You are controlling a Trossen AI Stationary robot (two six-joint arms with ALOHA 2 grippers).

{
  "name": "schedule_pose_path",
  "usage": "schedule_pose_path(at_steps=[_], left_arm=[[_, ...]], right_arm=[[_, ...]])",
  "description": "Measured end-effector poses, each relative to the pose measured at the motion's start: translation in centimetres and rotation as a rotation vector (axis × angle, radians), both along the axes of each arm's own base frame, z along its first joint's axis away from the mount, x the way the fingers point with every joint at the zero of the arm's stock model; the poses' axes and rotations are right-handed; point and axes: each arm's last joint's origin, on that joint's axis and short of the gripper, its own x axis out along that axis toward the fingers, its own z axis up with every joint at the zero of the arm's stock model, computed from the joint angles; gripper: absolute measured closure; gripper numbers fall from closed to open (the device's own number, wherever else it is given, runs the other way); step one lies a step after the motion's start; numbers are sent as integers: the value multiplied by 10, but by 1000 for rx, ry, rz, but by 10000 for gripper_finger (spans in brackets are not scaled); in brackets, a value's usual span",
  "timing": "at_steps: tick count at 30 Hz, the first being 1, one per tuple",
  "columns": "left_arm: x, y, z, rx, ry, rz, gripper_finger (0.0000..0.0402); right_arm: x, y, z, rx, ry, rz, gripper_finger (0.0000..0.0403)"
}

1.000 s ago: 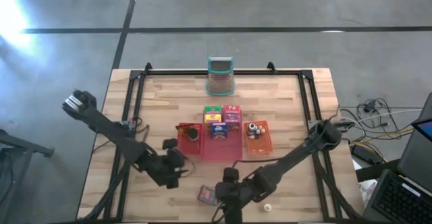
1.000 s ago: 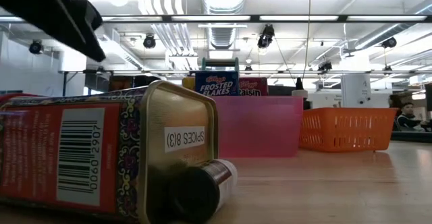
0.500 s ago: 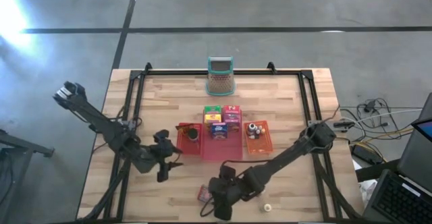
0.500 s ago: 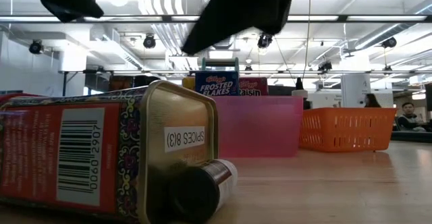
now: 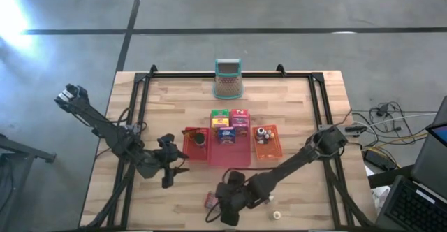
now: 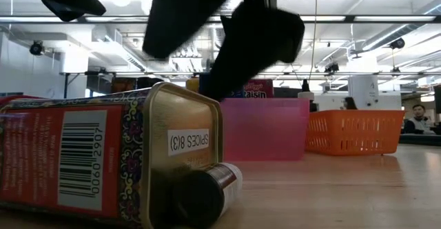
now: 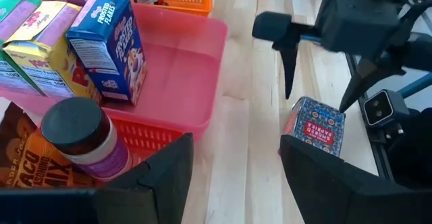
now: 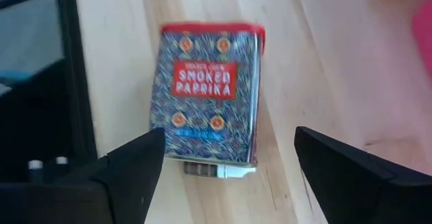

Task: Pick & Place Kitchen Items
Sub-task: Put the red seasoning can into the red bin

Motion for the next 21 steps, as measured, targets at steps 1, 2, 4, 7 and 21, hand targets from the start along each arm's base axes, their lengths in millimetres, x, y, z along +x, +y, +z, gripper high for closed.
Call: schedule_pose_path(at_steps=[1,2,4,7,21], left_arm=[[0,0,0,-1,-1,0,174],[0,0,0,-2,-2,0,174],[0,0,0,-3,-3,1,174],[0,0,0,-5,-2,2,174],[0,0,0,-10,-1,2,174]], right_arm=[[0,1,-2,11,8,0,71],[0,1,-3,16,12,1,66],[2,2,-5,20,11,2,57],[2,1,-6,22,10,1,47],[9,7,-21,88,9,27,61]])
